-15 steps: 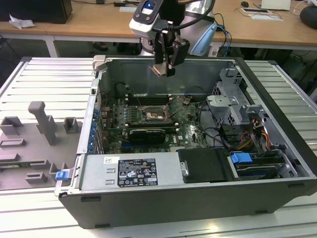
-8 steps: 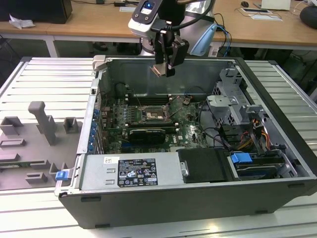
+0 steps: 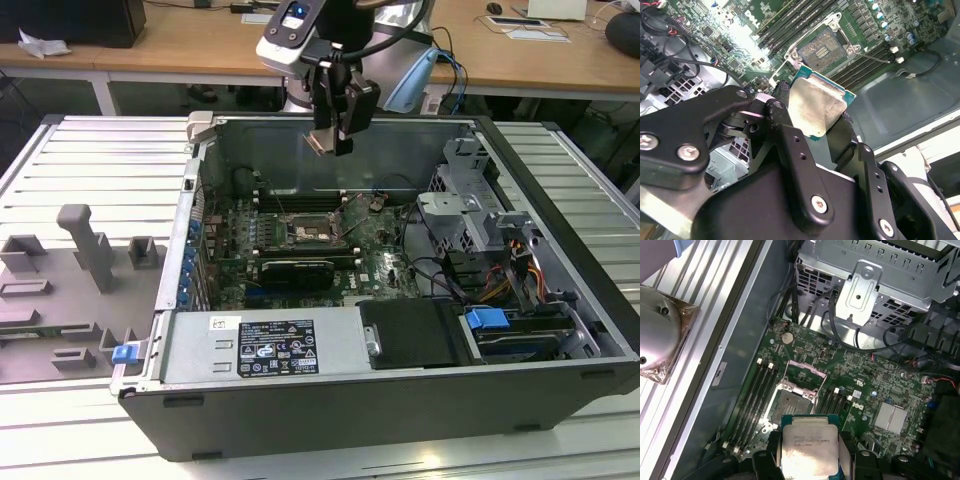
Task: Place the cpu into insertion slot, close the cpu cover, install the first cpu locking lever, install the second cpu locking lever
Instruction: 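Place the cpu into insertion slot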
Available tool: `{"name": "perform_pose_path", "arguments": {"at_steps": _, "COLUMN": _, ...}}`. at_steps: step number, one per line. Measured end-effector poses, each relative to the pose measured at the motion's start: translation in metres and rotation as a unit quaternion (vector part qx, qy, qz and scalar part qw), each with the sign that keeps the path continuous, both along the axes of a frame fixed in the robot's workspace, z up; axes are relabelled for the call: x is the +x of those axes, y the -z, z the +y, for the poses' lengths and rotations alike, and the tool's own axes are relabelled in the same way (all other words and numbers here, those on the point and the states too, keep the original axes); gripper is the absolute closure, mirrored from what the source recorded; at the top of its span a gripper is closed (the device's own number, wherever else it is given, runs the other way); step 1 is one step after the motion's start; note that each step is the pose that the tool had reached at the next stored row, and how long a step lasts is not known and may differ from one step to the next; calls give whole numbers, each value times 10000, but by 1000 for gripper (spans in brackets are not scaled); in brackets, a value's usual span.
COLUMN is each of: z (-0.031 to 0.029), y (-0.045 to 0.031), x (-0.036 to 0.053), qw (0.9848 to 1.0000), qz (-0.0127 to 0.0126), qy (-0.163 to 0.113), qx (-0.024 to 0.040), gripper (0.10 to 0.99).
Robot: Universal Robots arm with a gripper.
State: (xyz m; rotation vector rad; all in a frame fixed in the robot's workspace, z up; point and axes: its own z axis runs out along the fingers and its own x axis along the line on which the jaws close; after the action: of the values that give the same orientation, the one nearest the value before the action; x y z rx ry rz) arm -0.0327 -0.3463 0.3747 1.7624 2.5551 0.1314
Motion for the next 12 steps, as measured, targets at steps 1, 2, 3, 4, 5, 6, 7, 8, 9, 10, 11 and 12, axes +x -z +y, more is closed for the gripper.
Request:
{"name": "perform_pose_path", "arguments": {"at_steps": 1, "z": 0, "y": 1, "x": 0, "qw": 10000, "qz": 0, "qy": 18, "qx": 0, "gripper": 545}}
{"name": "perform_pose_path", "arguments": {"at_steps": 2, "z": 0, "y": 1, "x": 0, "qw": 10000, "qz": 0, "qy": 46, "qx": 0, "gripper": 545}}
{"name": "perform_pose_path", "arguments": {"at_steps": 3, "z": 0, "y": 2, "x": 0, "qw": 10000, "qz": 0, "qy": 84, "qx": 0, "gripper": 545}}
{"name": "perform_pose_path", "arguments": {"at_steps": 4, "z": 0, "y": 3, "x": 0, "qw": 9999, "qz": 0, "qy": 106, "qx": 0, "gripper": 545}}
{"name": "perform_pose_path", "arguments": {"at_steps": 5, "z": 0, "y": 3, "x": 0, "qw": 9999, "qz": 0, "qy": 122, "qx": 0, "gripper": 545}}
{"name": "perform_pose_path", "arguments": {"at_steps": 6, "z": 0, "y": 4, "x": -1, "qw": 9999, "qz": 0, "qy": 137, "qx": 0, "gripper": 545}}
{"name": "perform_pose_path", "arguments": {"at_steps": 7, "z": 0, "y": 5, "x": -1, "qw": 9999, "qz": 0, "qy": 157, "qx": 0, "gripper": 545}}
{"name": "perform_pose_path", "arguments": {"at_steps": 8, "z": 1, "y": 9, "x": -2, "qw": 9998, "qz": 0, "qy": 196, "qx": 1, "gripper": 545}}
{"name": "perform_pose_path", "arguments": {"at_steps": 9, "z": 0, "y": 15, "x": -3, "qw": 9997, "qz": 0, "qy": 257, "qx": 0, "gripper": 545}}
{"name": "perform_pose_path", "arguments": {"at_steps": 10, "z": 0, "y": 21, "x": -5, "qw": 9995, "qz": 0, "qy": 313, "qx": 0, "gripper": 545}}
{"name": "perform_pose_path", "arguments": {"at_steps": 11, "z": 0, "y": 28, "x": -7, "qw": 9993, "qz": 0, "qy": 386, "qx": 0, "gripper": 545}}
{"name": "perform_pose_path", "arguments": {"at_steps": 12, "z": 0, "y": 35, "x": -8, "qw": 9990, "qz": 0, "qy": 452, "qx": -1, "gripper": 545}}
